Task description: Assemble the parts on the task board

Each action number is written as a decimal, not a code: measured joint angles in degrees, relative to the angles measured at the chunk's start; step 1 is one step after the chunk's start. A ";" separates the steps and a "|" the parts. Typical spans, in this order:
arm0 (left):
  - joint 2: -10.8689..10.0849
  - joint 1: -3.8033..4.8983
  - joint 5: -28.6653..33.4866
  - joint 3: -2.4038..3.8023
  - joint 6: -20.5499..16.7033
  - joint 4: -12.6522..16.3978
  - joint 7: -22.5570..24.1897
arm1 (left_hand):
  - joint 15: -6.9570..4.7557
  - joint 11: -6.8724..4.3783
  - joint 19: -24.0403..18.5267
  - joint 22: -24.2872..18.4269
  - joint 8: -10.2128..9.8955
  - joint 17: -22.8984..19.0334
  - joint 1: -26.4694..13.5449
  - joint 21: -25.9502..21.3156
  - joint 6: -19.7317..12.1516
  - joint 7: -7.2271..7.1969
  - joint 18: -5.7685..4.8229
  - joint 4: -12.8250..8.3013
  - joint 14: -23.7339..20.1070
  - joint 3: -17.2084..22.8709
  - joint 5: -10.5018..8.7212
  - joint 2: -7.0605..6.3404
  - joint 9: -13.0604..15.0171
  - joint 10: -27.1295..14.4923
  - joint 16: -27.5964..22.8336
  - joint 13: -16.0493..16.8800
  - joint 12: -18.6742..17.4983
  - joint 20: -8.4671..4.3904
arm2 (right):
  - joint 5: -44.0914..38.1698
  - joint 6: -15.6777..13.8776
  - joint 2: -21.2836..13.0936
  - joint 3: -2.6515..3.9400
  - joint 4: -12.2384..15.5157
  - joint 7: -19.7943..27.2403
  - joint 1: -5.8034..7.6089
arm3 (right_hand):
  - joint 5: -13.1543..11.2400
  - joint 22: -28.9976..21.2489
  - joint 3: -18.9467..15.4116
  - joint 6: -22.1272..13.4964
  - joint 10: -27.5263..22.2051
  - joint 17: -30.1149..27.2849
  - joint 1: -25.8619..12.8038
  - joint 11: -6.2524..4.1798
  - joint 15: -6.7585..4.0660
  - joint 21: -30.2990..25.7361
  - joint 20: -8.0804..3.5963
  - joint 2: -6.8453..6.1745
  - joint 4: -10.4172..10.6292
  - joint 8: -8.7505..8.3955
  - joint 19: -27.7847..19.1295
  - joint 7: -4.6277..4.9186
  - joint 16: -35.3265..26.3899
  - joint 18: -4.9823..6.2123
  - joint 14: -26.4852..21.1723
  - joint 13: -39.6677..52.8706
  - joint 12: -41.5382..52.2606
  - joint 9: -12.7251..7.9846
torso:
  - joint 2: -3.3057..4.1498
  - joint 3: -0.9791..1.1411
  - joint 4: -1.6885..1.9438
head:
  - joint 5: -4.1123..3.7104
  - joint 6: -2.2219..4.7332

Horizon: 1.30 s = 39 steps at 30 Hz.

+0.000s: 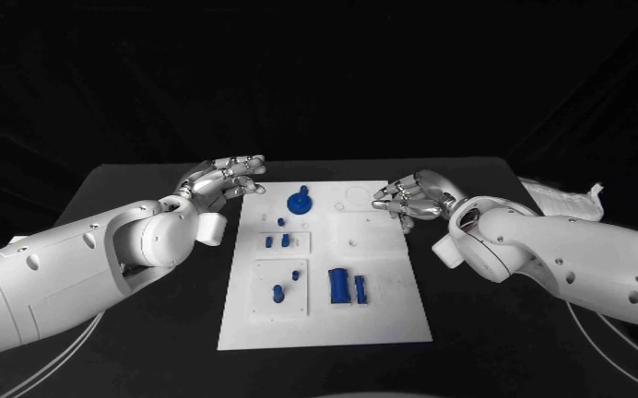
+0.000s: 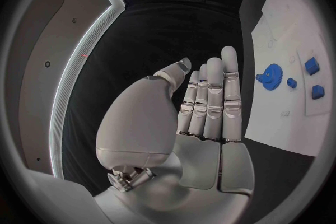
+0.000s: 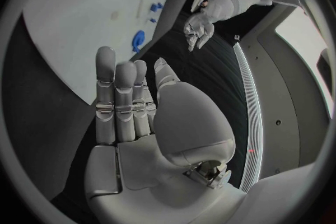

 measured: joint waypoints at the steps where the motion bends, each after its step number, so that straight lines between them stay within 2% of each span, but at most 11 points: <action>1: 0.42 -0.04 0.18 0.00 -0.12 -0.68 0.15 | 0.45 0.01 -1.64 -0.94 0.00 -1.62 0.00 -1.46 0.00 0.00 0.00 0.00 -0.66 0.37 0.00 0.00 -0.03 -0.01 -3.38 -0.44 -0.61 0.27 | 2.74 0.03 1.04 0.04 -1.86 1.88 0.16 | -0.35 -1.80 0.23 -0.37 -0.94 -2.17 0.66 0.46 0.50 -2.51 0.51 0.22 -0.23 0.00 -0.73 0.36 -3.55 0.00 -1.06 -2.96 -2.70 -0.37 | -0.34 -0.13 -0.07 | -0.05 0.47; 7: 2.90 -0.10 1.38 0.06 -0.98 -4.70 1.29 | 3.96 1.56 -12.60 -8.49 -1.19 -10.22 0.00 -12.07 0.75 0.32 0.00 0.53 -3.47 2.83 -0.21 0.00 -0.12 1.55 -22.61 -2.66 -6.88 3.63 | 17.56 1.79 7.63 0.95 -12.57 11.89 0.64 | -2.41 -12.50 2.71 -1.43 -3.79 -14.11 3.74 3.36 4.65 -18.04 4.24 0.58 -1.59 -0.23 -7.34 2.70 -23.64 -0.01 -9.59 -22.59 -16.17 -3.22 | -2.01 -0.55 -0.46 | -0.20 3.88; 10: 4.42 -0.11 1.89 0.06 -1.53 -6.87 1.85 | 5.47 2.01 -16.39 -12.60 -2.44 -13.60 -0.12 -16.61 0.76 0.32 0.00 0.76 -4.35 3.06 -0.21 -0.12 -0.12 2.00 -30.19 -2.69 -10.70 6.30 | 21.71 3.10 10.25 1.41 -16.26 15.02 0.70 | -2.41 -16.42 3.56 -1.61 -4.73 -19.47 3.96 4.47 6.67 -23.66 6.32 0.81 -2.44 -0.23 -9.78 2.59 -30.97 0.00 -13.36 -29.41 -17.07 -4.65 | -2.66 -0.58 -0.54 | 0.01 5.15; 13: 5.94 -0.11 2.41 0.07 -2.31 -8.81 2.45 | 5.89 2.51 -17.44 -14.71 -3.27 -15.15 -0.39 -18.27 0.85 0.42 0.00 1.00 -3.94 2.77 -0.21 -0.39 -0.12 1.63 -33.83 -2.69 -13.02 7.36 | 24.71 4.59 12.35 1.75 -19.35 17.67 0.71 | -2.54 -20.44 4.81 -1.72 -4.40 -25.42 3.95 4.98 7.36 -28.32 7.85 0.80 -3.69 -0.23 -8.66 2.49 -36.08 -0.01 -12.08 -37.39 -17.07 -6.88 | -3.18 -0.53 -0.55 | 0.30 6.03; 16: 6.95 -0.11 2.80 0.10 -3.20 -9.89 3.02 | 6.18 2.62 -17.60 -15.91 -3.84 -15.98 -0.39 -18.81 1.06 0.64 -0.01 0.91 -3.65 2.08 -0.21 -0.39 -0.12 1.52 -35.91 -2.69 -14.33 7.52 | 26.44 5.85 13.78 1.95 -21.56 19.57 0.72 | -2.63 -22.82 5.33 -1.70 -4.19 -29.16 2.98 5.19 7.41 -30.70 7.77 0.95 -5.22 -0.23 -6.35 2.51 -38.55 0.00 -9.82 -42.36 -17.07 -8.52 | -3.46 -0.38 -0.49 | 0.70 6.70; 20: 6.68 -0.14 2.78 0.10 -3.36 -9.65 2.95 | 5.35 1.91 -23.00 -18.16 -5.79 -17.84 -9.73 -20.83 -5.90 -0.37 0.00 0.49 -10.21 -1.03 -1.03 0.32 -1.54 -5.78 -37.73 -4.03 -15.45 5.92 | 26.51 5.61 13.45 1.84 -20.92 19.50 0.73 | -3.52 -24.35 4.38 -8.22 -11.34 -30.88 -7.22 4.13 6.40 -31.98 6.28 0.03 -5.89 -1.69 -13.14 1.50 -40.68 -0.07 -16.96 -44.02 -18.62 -9.75 | -3.48 -0.36 -0.50 | 0.75 6.71; 22: 6.45 -0.31 2.73 0.10 -3.61 -9.21 2.93 | 4.69 1.20 -26.61 -19.56 -6.71 -18.76 -15.75 -21.79 -10.51 -1.25 -0.93 0.28 -14.60 -2.95 -2.16 0.96 -2.27 -10.56 -38.77 -4.72 -16.88 4.72 | 26.60 5.26 13.24 1.70 -20.30 19.47 0.73 | -4.06 -25.05 3.73 -12.07 -15.68 -31.58 -12.81 3.57 5.17 -32.54 5.43 -0.31 -5.83 -2.33 -17.41 0.78 -41.66 -1.34 -21.42 -44.59 -19.26 -11.02 | -3.49 -0.26 -0.57 | 0.96 6.74; 28: 5.69 -1.11 2.12 0.38 -5.92 -5.86 3.11 | 3.16 -0.27 -33.69 -22.32 -7.69 -19.95 -27.57 -22.81 -19.54 -3.03 -1.81 0.03 -23.27 -6.73 -4.68 3.88 -3.20 -20.01 -40.79 -5.61 -18.99 2.34 | 27.76 2.69 12.57 0.83 -15.93 19.82 0.73 | -6.55 -26.74 3.05 -21.32 -26.17 -33.27 -26.34 1.78 2.85 -34.22 3.40 -0.89 -5.90 -3.22 -27.72 -0.96 -42.99 -2.26 -32.19 -46.38 -20.14 -13.34 | -3.86 0.57 -1.00 | 2.77 7.51; 32: 4.62 -1.96 0.97 0.75 -9.74 -1.99 3.86 | 0.69 -2.31 -38.44 -24.18 -8.15 -20.38 -35.55 -23.25 -25.65 -4.23 -2.67 -0.10 -29.08 -9.27 -5.54 5.13 -3.55 -26.35 -42.16 -5.93 -19.62 0.76 | 29.73 -1.23 11.79 -0.13 -10.76 20.88 0.73 | -8.38 -27.88 2.80 -27.09 -32.72 -34.43 -34.76 -0.55 2.06 -36.64 2.15 -1.09 -5.97 -3.55 -34.12 -2.06 -43.42 -3.13 -38.88 -48.70 -20.28 -14.12 | -4.10 1.15 -1.30 | 3.76 7.90; 36: 3.28 -3.20 -0.92 1.12 -15.79 3.02 5.16 | -0.56 -4.14 -42.12 -25.62 -8.37 -20.56 -41.69 -23.56 -30.29 -5.66 -3.54 -0.12 -33.58 -11.24 -5.99 5.71 -3.65 -31.28 -43.23 -6.06 -19.88 -0.47 | 32.70 -6.72 11.05 -1.08 -5.18 22.67 0.73 | -9.05 -30.16 2.73 -31.47 -37.68 -36.71 -41.20 -1.76 1.72 -37.86 1.20 -1.20 -5.91 -3.55 -39.01 -4.14 -43.78 -4.03 -43.98 -49.86 -20.51 -14.46 | -4.20 1.41 -1.45 | 4.04 8.02; 39: 2.61 -3.87 -2.34 1.31 -20.09 5.74 6.14 | -1.13 -5.00 -44.75 -26.63 -8.38 -20.63 -46.10 -23.56 -33.72 -7.48 -4.39 -0.14 -36.79 -12.65 -5.99 5.97 -3.71 -34.77 -44.34 -6.08 -20.13 -1.36 | 34.58 -10.15 10.65 -1.50 -2.71 23.88 0.74 | -9.37 -31.45 2.73 -34.73 -41.41 -38.00 -45.97 -2.29 1.54 -38.29 -0.78 -1.24 -5.91 -3.55 -42.65 -5.65 -43.78 -4.42 -47.78 -50.39 -20.51 -14.61 | -4.24 1.48 -1.51 | 4.09 8.05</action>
